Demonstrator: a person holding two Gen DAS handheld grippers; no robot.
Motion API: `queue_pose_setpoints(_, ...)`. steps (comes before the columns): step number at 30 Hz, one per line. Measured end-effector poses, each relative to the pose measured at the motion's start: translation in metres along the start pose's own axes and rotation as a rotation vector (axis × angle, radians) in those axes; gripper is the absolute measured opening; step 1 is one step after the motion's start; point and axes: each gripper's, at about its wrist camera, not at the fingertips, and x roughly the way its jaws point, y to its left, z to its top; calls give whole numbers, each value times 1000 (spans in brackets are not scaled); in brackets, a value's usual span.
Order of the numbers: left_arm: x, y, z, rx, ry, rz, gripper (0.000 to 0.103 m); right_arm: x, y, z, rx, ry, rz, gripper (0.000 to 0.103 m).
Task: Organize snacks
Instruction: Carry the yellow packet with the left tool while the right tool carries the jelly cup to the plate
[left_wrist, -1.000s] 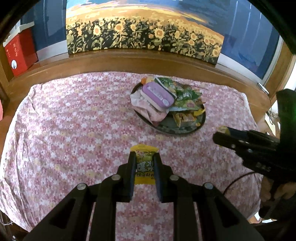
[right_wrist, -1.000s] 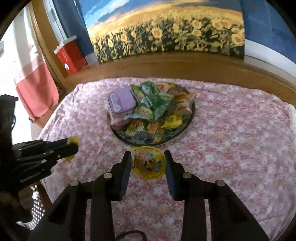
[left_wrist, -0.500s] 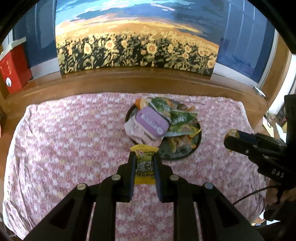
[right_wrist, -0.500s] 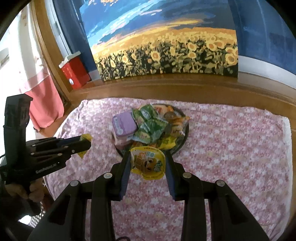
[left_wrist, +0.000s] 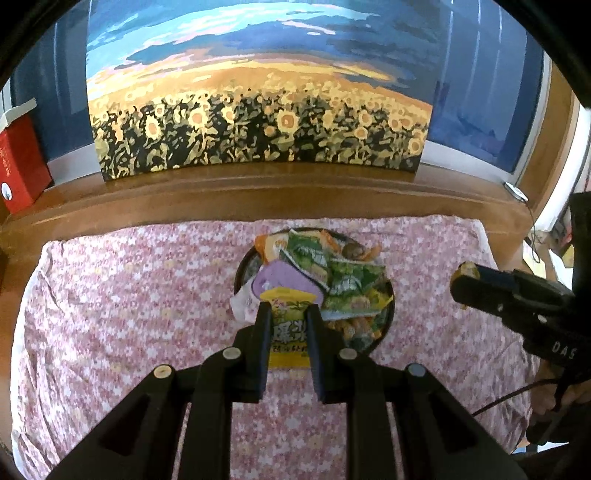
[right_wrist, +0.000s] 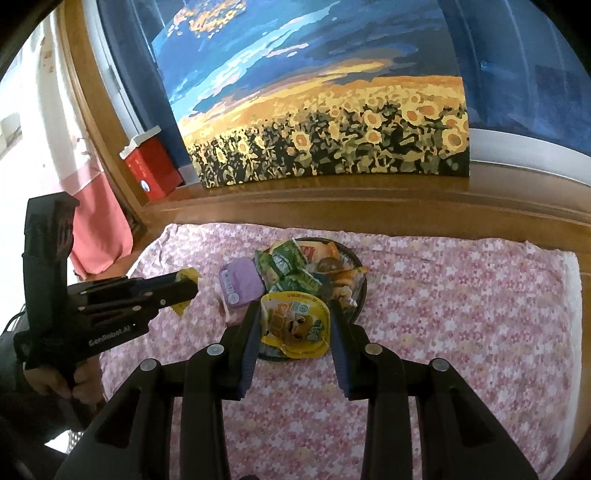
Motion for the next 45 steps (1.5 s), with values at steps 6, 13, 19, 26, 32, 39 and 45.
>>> queue_pose_setpoints(6, 9, 0, 13, -1, 0, -10, 19, 4, -5, 11, 10, -11, 11, 35)
queue_pose_setpoints(13, 15, -3, 32, 15, -19, -24, 19, 14, -11, 27, 18, -22, 18, 35)
queue_pose_setpoints(19, 20, -3, 48, 35, -38, -36, 19, 22, -14, 39, 18, -40, 25, 35)
queue_pose_setpoints(26, 30, -2, 58, 34, -40, -37, 19, 34, -21, 44, 28, -37, 28, 35)
queue_pose_setpoints(32, 38, -6, 59, 50, -24, -51, 19, 40, -24, 43, 37, -27, 35, 35)
queue_pose_setpoints(39, 48, -8, 60, 51, -5, -64, 19, 47, -26, 43, 44, -16, 40, 35)
queue_pose_setpoints(45, 54, -11, 61, 64, 6, -83, 19, 51, -28, 44, 53, -9, 47, 35)
